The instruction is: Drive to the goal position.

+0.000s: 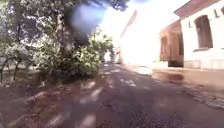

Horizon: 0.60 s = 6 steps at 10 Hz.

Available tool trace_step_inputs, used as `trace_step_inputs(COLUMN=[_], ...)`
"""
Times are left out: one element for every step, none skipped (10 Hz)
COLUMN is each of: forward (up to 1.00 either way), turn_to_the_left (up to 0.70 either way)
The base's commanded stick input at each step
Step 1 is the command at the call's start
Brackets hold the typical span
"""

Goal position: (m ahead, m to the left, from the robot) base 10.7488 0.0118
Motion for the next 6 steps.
trace_step_inputs(forward=[0.3, 0.3, 0.3, 0.3, 0.3, 0.3], turn_to_the_left=[-0.45, -0.6, -0.6, -0.6, -0.6, -0.6])
